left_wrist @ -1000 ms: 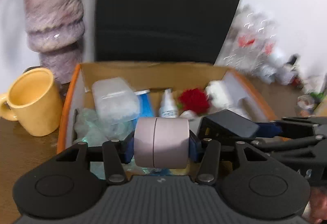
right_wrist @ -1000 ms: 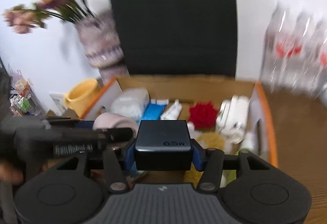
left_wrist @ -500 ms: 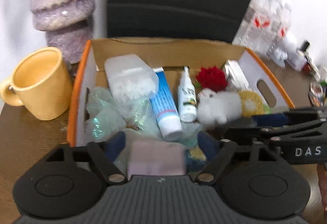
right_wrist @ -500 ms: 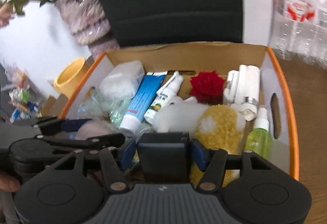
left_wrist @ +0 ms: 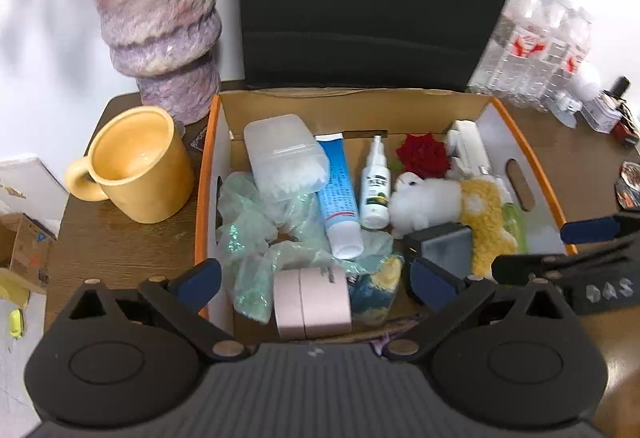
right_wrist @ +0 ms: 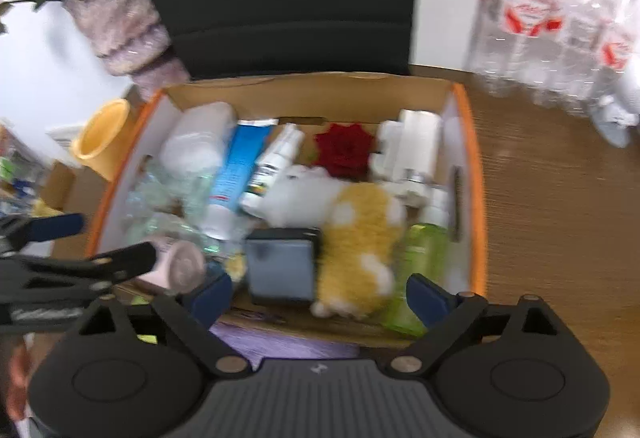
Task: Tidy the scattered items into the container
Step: 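Lower the charger and pink cylinder into the box and open both tools, then withdraw both open tools from the box back over the table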
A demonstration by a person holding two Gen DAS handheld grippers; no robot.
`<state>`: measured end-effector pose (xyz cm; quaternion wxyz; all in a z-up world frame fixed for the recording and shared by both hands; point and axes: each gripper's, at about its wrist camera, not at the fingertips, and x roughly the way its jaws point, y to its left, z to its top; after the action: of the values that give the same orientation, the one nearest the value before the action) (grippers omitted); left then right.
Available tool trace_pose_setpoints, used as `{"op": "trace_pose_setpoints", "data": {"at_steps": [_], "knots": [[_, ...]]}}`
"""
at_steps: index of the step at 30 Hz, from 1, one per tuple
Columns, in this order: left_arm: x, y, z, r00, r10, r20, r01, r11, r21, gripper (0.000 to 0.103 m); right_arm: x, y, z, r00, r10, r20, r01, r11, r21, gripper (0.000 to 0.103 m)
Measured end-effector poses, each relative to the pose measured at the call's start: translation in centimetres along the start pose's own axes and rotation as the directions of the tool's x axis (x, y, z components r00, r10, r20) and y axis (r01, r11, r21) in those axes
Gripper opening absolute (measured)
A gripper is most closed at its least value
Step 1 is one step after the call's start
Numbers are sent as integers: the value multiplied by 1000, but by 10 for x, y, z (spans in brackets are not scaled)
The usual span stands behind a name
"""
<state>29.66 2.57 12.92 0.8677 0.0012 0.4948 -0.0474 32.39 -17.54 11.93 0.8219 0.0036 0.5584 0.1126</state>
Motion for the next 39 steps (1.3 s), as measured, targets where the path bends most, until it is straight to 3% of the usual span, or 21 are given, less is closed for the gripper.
{"op": "trace_pose_setpoints", "data": {"at_steps": [9, 19, 39], "knots": [[-29, -17, -23, 1000, 14, 9, -14, 1000, 8, 103, -16, -4, -30, 998, -34, -46, 34, 999, 1, 94], [-66, -33, -51, 998, 26, 51, -27, 999, 22, 103, -54, 2, -61, 1000, -15, -11, 15, 1000, -6, 95], [-110, -50, -102, 990, 1, 140, -10, 998, 65, 103, -86, 13, -124, 995, -36, 94, 42, 997, -63, 95]]}}
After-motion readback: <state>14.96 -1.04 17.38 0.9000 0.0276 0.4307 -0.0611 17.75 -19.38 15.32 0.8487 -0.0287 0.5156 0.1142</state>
